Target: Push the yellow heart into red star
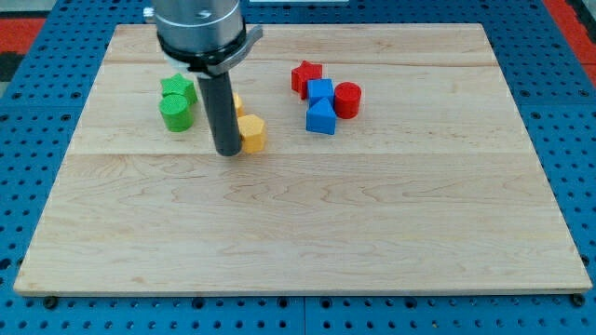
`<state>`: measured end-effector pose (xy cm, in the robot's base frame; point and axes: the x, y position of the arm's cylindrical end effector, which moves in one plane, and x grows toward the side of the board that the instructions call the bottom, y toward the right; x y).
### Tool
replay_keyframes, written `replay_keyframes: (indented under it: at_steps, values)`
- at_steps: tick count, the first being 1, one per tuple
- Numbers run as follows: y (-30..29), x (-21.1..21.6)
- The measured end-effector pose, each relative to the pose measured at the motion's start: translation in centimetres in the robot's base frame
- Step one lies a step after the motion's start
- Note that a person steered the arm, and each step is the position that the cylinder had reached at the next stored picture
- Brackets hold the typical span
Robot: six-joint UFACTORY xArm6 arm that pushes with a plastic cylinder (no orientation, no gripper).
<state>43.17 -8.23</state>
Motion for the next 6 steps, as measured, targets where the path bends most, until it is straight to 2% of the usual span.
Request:
replay_keyframes:
  at_steps: [2, 4, 5, 6]
  values:
    - [5.5, -2.7]
    - [-2.4, -1.9]
    - [-4.4, -4.7]
    - [-0.5, -6.9]
